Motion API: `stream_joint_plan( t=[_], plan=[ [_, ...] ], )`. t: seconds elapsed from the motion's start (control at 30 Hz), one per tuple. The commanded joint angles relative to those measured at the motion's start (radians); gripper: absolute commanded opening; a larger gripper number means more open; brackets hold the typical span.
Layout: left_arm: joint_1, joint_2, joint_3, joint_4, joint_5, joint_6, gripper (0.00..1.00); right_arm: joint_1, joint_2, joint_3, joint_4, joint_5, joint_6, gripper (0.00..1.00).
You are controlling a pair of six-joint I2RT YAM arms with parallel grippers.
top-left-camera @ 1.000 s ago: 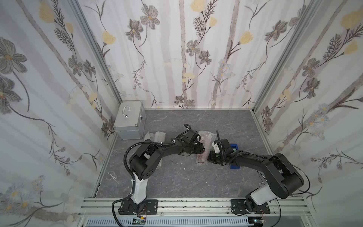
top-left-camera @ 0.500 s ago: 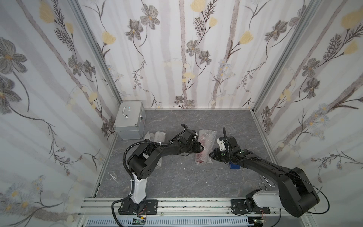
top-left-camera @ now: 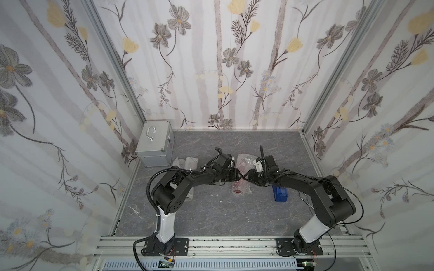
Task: Wrap wine bottles in bubble wrap
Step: Wrap the wine bottle in bubble wrap.
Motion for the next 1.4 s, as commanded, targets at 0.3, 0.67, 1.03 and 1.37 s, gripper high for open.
stream_joint_plan(
  t=[0.3, 0.67, 1.03, 1.37],
  plan=[
    [0.026, -0.019, -0.039, -0.110, -0.002, -0.015, 0.64, 0.008, 0.101, -0.095, 0.303, -0.183, 0.097, 0.53],
    [0.059, -0.040, -0.117, 0.025, 0.138, -0.115, 0.44, 0.002, 0.123, -0.093, 0.451, -0.270, 0.158, 0.55],
    [0.081, 0.016, -0.131, 0.052, 0.130, -0.175, 0.46, -0.041, 0.021, -0.192, 0.449, -0.278, 0.126, 0.62],
    [0.163, -0.065, -0.186, 0.003, 0.091, -0.105, 0.70, -0.037, 0.118, -0.178, 0.613, -0.326, 0.219, 0.63]
  ],
)
